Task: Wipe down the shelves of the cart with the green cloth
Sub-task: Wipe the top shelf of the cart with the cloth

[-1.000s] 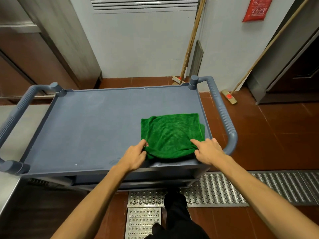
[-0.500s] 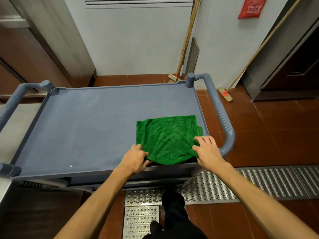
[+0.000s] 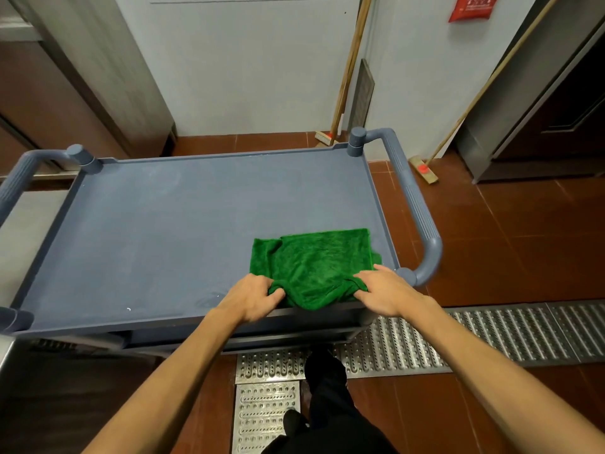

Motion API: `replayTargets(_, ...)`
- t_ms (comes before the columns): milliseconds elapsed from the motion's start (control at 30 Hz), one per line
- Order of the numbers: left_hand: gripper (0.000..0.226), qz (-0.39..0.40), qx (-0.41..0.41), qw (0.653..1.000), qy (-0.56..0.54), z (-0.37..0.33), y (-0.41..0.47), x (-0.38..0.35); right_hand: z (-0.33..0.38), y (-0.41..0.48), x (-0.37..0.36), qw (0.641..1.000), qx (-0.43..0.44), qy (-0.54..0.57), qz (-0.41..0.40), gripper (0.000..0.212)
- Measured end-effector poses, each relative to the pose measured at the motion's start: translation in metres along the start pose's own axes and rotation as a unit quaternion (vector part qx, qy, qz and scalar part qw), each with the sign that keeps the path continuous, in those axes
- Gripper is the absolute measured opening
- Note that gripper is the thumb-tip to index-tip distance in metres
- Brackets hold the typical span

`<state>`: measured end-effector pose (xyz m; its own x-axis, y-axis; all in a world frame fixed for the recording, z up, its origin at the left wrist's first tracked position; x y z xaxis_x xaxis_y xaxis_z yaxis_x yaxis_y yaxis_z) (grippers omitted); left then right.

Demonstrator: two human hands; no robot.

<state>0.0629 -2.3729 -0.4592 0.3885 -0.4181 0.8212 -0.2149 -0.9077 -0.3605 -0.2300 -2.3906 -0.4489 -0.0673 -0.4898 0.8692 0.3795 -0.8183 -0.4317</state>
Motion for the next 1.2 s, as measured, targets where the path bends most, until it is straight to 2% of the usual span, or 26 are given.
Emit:
replayTargets(67,0.044,-0.014,0.016,0.999,-0.031,0.001,-0.002,0.001,0.0,-0.003,0.0,1.0,-0.019,0.019,-0.011,0.032)
replayTargets(167,0.046,-0.035,0.067,0.988,-0.134,0.011,-0.004,-0.002,0.002,-0.006,-0.003,0.999,-0.033,0.03,-0.016,0.027)
replayTargets(267,0.047,-0.032,0.094,0.981,-0.168,0.02,-0.006,-0.004,0.002,-0.006,0.0,0.999,-0.034,0.031,-0.018,0.028)
replayTargets(467,0.052,-0.046,0.1,0.983,-0.146,0.016,-0.003,0.003,0.003,-0.002,0.011,0.995,-0.05,0.072,-0.048,0.024)
replayTargets(700,0.054,0.002,0.101,0.991,-0.084,0.024,-0.011,-0.001,0.01,-0.01,0.005,0.994,-0.046,0.094,-0.013,0.025)
replayTargets(867,0.055,0.005,0.098,0.993,-0.072,0.026,-0.017,-0.001,0.016,-0.014,0.003,0.994,-0.047,0.095,-0.01,0.028)
replayTargets(1067,0.055,-0.02,0.082,0.993,-0.081,0.027,-0.015,0.015,0.02,-0.011,0.013,0.99,-0.056,0.121,-0.043,0.024)
replayTargets(1200,0.052,-0.074,0.049,0.993,-0.083,0.029,-0.012,0.042,0.025,-0.003,0.034,0.985,-0.046,0.135,-0.093,0.021)
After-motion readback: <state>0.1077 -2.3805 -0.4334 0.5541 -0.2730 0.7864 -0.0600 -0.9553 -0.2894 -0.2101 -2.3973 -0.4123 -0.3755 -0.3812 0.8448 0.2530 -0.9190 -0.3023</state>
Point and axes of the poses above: each hand's wrist, its own y-axis towards the middle knuckle, its own x-axis out of the back of the hand, z = x × y, the point moved 1 cm from there along y, towards the middle knuckle
